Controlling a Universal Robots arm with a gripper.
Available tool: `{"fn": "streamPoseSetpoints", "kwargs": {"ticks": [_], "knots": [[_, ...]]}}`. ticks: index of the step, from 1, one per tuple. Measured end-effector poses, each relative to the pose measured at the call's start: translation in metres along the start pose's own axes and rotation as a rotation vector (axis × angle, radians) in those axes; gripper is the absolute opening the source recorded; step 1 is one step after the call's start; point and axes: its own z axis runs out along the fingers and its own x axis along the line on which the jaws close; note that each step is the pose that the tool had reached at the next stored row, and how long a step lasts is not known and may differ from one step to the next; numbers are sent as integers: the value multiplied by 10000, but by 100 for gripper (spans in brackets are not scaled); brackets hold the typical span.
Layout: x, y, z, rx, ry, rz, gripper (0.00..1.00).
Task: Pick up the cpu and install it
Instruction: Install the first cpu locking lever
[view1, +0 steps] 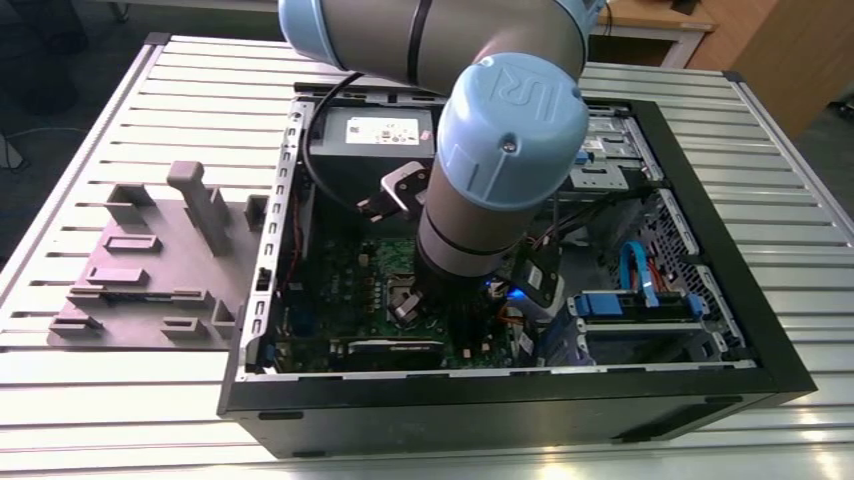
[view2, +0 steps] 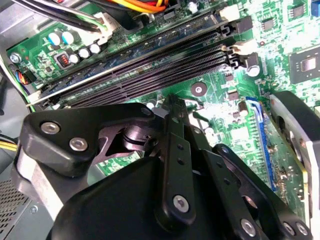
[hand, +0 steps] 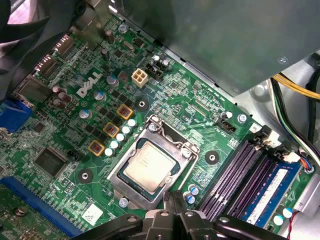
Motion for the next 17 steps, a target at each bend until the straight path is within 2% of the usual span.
{"fn": "streamPoseSetpoints", "kwargs": {"ticks": [5,8,13,17], "knots": [[1,2,-4,-2,3,-27,10],[1,7,-28,-2,3,-27,10],[-6,19,-128,4,7,-29,10],[-12,33,-233,5,8,-29,10]]}}
